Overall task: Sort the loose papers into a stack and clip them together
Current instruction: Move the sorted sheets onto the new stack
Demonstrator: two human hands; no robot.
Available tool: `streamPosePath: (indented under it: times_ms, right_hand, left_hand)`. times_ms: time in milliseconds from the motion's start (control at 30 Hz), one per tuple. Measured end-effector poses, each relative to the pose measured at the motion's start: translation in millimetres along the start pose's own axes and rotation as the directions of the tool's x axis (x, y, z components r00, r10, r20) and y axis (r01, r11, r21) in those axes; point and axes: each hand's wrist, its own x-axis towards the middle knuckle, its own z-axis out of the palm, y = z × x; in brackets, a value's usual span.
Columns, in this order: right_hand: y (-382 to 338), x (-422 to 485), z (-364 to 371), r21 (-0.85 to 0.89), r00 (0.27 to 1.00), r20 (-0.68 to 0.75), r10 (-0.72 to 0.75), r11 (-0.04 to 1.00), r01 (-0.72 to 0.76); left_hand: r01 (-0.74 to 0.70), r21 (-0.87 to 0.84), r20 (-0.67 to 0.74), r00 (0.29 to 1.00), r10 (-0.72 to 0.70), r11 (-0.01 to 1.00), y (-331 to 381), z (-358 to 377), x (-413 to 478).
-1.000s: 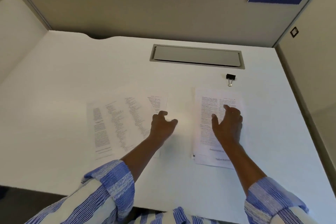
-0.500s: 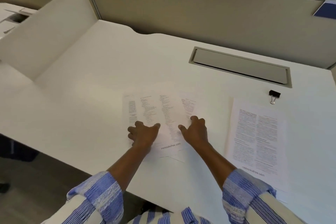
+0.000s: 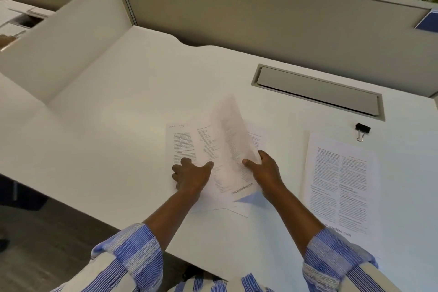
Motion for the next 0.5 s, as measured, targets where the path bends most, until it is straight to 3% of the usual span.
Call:
streamPosePath:
  times_ms: [100,233,367,500]
  right_hand:
    - [-12,-6,-21,0.165,0.993,0.070,-0.096,0.983,0.084]
    - [-16,-13,-52,0.294,0.971,0.157,-0.182,0.947,0.130]
    - [-11,-19,-79,0.172,0.968,0.151,-0.200,0.970,0.174]
    - [-11,-20,-90,0.089,0.970,0.067,-0.232,0.970,0.226]
  left_hand:
    - [-0.045,-0.101,0.018,0.999,0.047,0.994,7,-1,6]
    - [-0.055,-0.465,0.227,0.957,0.179,0.883,28,-7,9]
    - [-0.131,-0.581,0.307,0.879,0.366,0.803,52,-10,6]
    - [-0.270,-0.610,0.224,0.843,0.489,0.745,68,-7,-2]
